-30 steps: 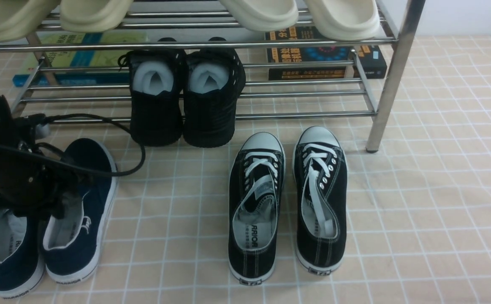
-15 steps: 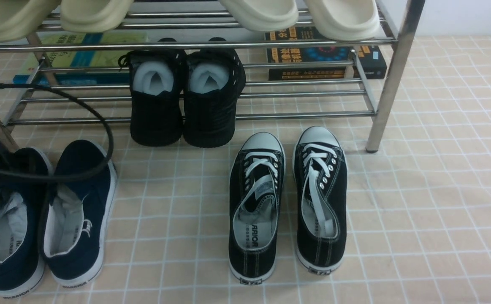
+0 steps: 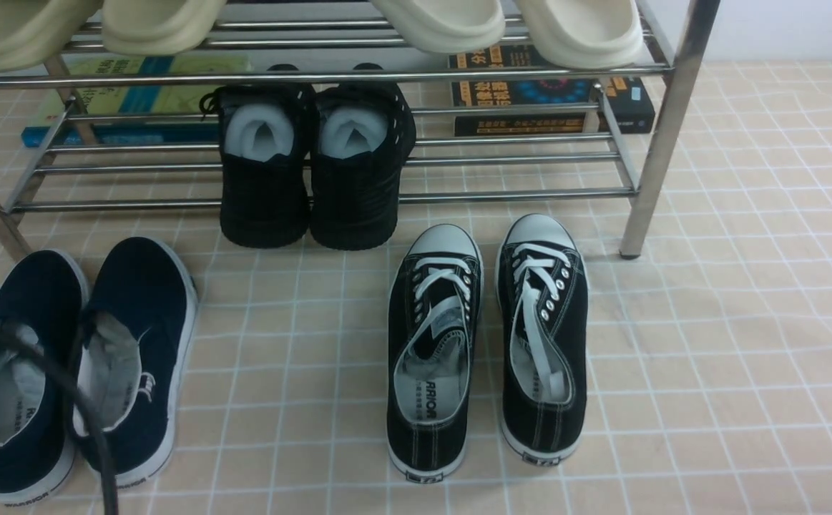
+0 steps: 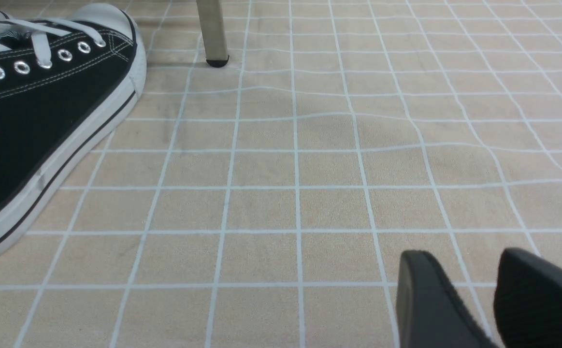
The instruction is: Take the shoes off the shelf from the light coffee tablecloth by hand.
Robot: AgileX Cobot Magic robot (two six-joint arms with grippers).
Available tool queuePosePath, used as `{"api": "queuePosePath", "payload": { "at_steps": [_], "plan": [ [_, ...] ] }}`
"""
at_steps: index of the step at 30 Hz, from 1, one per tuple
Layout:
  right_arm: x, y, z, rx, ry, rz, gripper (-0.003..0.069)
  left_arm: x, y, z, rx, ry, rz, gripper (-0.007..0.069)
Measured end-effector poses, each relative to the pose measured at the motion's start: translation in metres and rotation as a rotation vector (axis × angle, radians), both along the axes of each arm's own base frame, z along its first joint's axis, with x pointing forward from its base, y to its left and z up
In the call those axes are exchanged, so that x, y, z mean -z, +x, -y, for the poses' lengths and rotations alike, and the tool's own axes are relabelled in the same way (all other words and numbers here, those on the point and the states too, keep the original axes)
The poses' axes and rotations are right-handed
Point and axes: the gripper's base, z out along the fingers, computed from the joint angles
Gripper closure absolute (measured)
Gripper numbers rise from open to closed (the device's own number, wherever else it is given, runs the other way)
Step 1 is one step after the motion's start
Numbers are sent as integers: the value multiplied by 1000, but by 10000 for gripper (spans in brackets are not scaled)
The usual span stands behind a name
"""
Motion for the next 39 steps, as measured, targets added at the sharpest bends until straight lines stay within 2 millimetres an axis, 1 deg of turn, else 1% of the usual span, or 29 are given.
{"api": "queuePosePath", "payload": {
  "at_steps": [1,2,4,5,9,13,19,21,25,29,31,32,33,34,39],
  "plan": [
    [0,0,0,0,0,0,421,12,-9,0,0,-7,46,624],
    [0,0,0,0,0,0,421,17,-15,1,0,-10,83,624],
    [0,0,0,0,0,0,421,31,-21,1,-1,-11,110,624],
    [0,0,0,0,0,0,421,38,-23,1,-1,-11,118,624],
    [0,0,0,0,-1,0,421,56,-26,-1,-7,12,117,620],
    [0,0,0,0,-1,0,421,64,-24,-2,-11,32,110,614],
    [0,0,0,0,0,0,421,65,-24,-3,-16,62,109,608],
    [0,0,0,0,0,0,421,68,-23,-5,-23,103,109,606],
    [0,0,0,0,0,0,421,82,-22,-7,-27,148,137,606],
    [0,0,0,0,0,0,421,103,-22,-6,-11,152,165,602],
    [0,0,0,0,0,0,421,114,-21,-5,11,150,154,598],
    [0,0,0,0,0,0,421,115,-20,-5,12,150,151,598],
    [0,0,0,0,0,0,421,124,-20,-4,33,149,134,595],
    [0,0,0,0,0,0,421,126,-19,-3,43,149,134,594],
    [0,0,0,0,0,0,421,126,-19,-2,58,151,152,592]
  ]
}}
